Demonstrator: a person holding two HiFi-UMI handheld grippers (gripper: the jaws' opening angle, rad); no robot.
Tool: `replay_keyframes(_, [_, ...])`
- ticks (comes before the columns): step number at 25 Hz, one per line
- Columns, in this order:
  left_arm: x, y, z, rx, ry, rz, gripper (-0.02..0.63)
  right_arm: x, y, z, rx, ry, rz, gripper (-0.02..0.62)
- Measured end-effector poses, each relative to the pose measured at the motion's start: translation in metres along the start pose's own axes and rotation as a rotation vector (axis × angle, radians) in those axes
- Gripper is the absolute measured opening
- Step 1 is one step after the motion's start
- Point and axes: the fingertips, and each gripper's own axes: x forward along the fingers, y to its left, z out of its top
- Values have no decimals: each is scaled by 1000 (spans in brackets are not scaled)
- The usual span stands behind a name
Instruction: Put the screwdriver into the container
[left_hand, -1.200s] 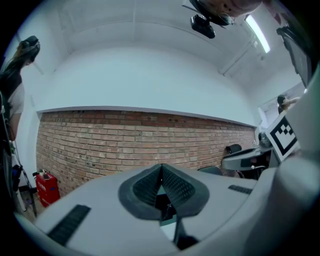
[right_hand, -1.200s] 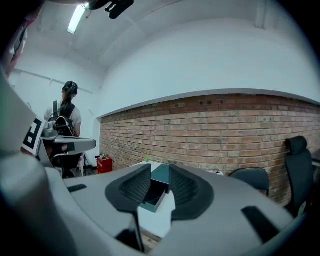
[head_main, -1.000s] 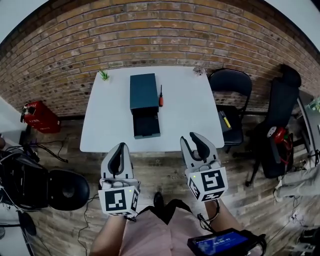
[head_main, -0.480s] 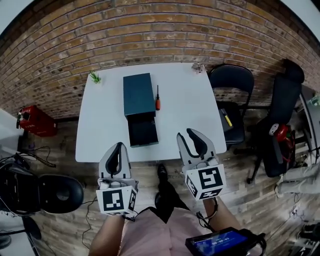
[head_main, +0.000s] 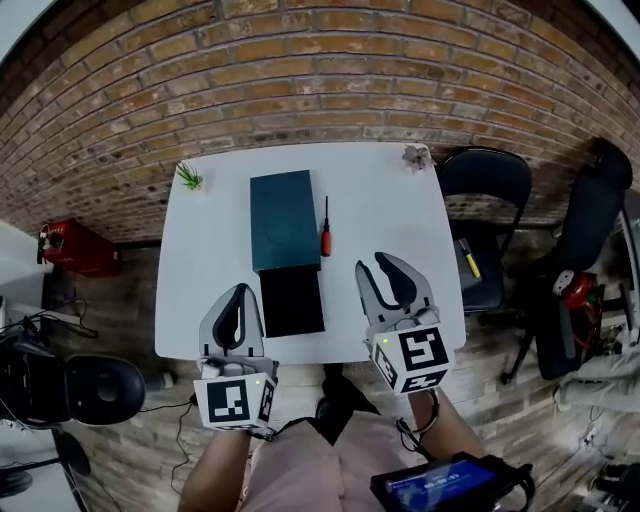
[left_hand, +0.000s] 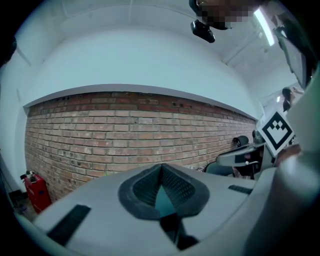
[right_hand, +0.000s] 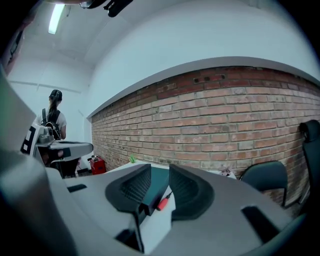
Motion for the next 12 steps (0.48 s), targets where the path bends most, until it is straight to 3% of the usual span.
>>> replay_keyframes(12, [62, 25, 33, 16, -35, 55, 12, 76, -34, 44, 4, -29, 43, 118])
